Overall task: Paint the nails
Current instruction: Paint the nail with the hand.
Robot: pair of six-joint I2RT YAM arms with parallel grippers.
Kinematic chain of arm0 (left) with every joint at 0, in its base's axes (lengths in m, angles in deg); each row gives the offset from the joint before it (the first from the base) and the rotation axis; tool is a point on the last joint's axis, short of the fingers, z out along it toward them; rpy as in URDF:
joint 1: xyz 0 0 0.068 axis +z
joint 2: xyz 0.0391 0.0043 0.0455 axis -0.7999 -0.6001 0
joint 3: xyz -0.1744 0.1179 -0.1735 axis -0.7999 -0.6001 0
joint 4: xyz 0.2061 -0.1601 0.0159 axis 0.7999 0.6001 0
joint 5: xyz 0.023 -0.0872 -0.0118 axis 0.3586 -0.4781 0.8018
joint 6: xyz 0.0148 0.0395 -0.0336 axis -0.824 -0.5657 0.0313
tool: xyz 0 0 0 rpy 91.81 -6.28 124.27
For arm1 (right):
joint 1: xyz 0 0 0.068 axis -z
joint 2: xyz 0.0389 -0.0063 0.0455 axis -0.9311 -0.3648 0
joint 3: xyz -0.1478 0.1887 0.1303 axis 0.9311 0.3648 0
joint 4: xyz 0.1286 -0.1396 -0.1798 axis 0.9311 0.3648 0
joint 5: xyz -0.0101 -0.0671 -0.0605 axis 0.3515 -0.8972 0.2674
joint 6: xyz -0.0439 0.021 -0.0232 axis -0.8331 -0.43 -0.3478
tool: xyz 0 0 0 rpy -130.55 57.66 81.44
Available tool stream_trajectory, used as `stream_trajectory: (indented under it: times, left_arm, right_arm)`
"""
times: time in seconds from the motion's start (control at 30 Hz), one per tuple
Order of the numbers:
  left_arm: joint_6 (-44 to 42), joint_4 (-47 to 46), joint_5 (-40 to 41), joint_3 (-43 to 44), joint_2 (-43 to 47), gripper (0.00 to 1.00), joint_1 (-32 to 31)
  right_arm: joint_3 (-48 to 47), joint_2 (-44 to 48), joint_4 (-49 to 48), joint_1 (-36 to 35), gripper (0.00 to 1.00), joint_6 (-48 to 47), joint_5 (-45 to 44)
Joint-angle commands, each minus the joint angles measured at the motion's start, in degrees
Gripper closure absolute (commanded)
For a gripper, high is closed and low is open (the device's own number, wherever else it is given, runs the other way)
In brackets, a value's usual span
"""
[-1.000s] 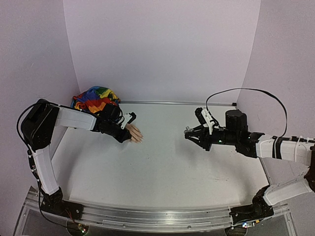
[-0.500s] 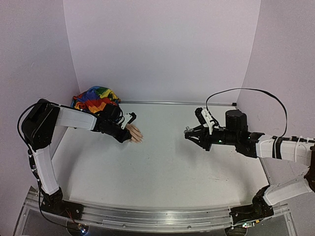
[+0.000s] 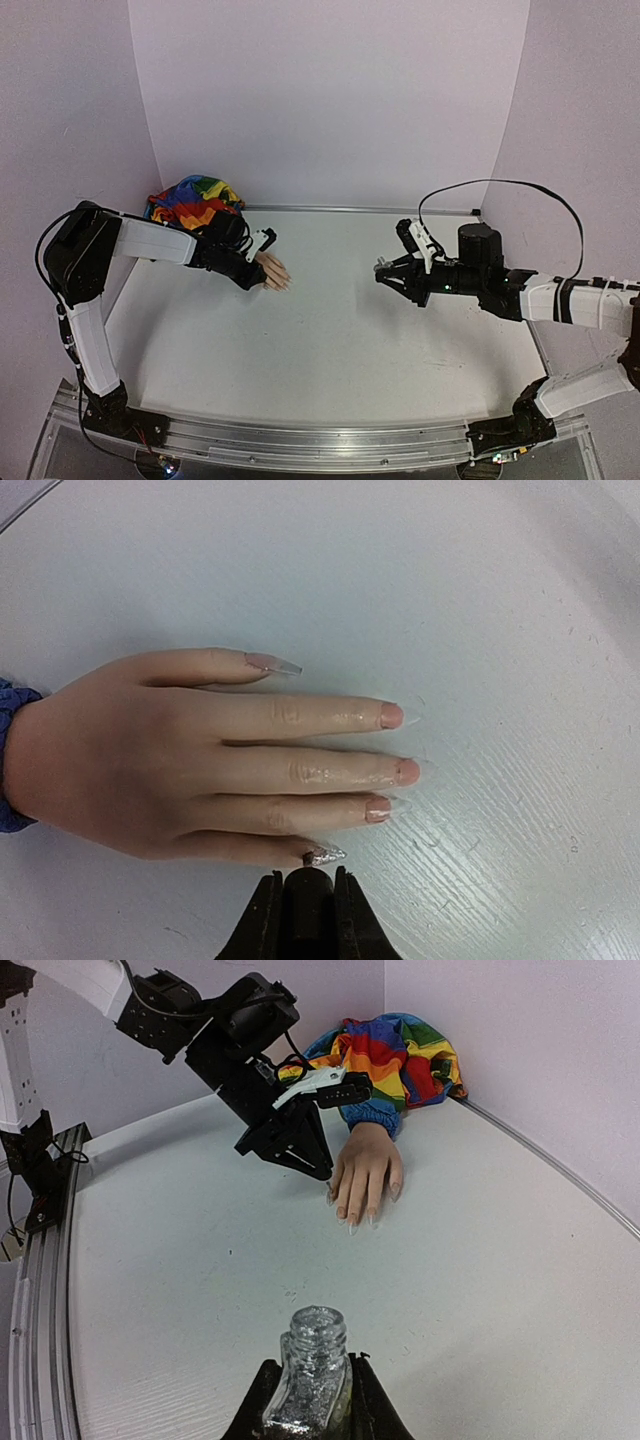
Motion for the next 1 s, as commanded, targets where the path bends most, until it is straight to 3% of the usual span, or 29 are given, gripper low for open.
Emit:
stream_trajectory:
  times: [0.0, 0.97]
  left_arm:
    - [0.8, 1.0, 1.0, 3.1, 0.0, 1.00, 0.0]
    - [-0.7, 4.1, -1.3, 5.4, -2.2, 1.00, -0.5]
  right_arm:
    - [-1.1, 0.3, -2.5, -0.2, 1.00, 0.1, 1.4]
    - [-1.0, 0.4, -2.5, -0.2, 1.00, 0.2, 1.4]
